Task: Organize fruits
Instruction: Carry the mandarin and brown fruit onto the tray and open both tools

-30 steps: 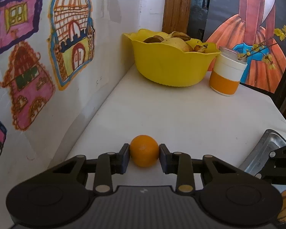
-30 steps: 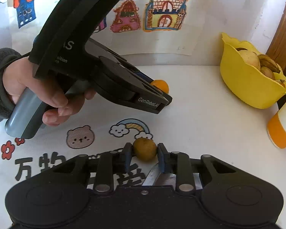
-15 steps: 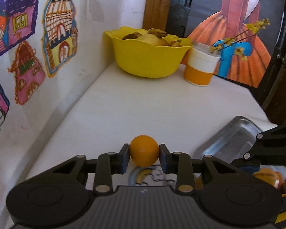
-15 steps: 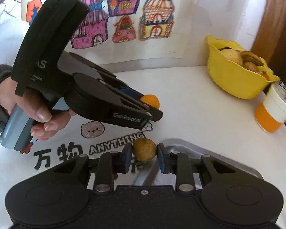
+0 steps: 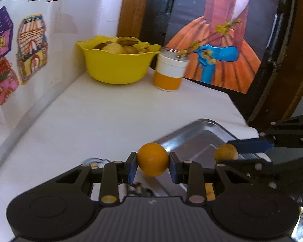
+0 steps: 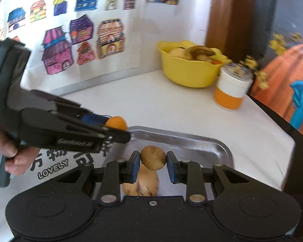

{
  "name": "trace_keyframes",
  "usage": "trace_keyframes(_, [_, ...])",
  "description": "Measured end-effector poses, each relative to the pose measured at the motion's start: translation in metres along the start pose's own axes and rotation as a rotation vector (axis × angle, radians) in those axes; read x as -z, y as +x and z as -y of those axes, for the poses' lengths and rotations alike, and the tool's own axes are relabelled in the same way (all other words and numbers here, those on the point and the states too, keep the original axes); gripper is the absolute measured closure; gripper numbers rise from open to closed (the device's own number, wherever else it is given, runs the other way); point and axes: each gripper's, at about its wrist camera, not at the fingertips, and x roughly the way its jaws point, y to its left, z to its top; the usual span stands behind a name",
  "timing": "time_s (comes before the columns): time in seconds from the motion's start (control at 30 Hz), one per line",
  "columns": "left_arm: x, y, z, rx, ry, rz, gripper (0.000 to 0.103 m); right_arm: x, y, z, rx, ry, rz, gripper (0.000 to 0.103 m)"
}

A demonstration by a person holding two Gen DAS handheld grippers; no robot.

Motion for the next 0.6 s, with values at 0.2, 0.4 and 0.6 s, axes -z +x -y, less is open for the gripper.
trace_keyframes(0.2, [0.013,-0.009,0.024,-0.037,-0.024,0.018,0.067,0.024,-0.016,0.012,0.064,0.093,0.013,0.073])
trace_keyframes(0.4, [0.026,-0.020,0.038,-0.070,-0.043,0.037,0.067,0.046,-0.033,0.008,0.081,0.109,0.012,0.072])
trace_keyframes(0.6, [0.038,-0.024,0.043,-0.070,-0.080,0.021,0.067,0.060,-0.043,0.002,0.085,0.114,0.009,0.072])
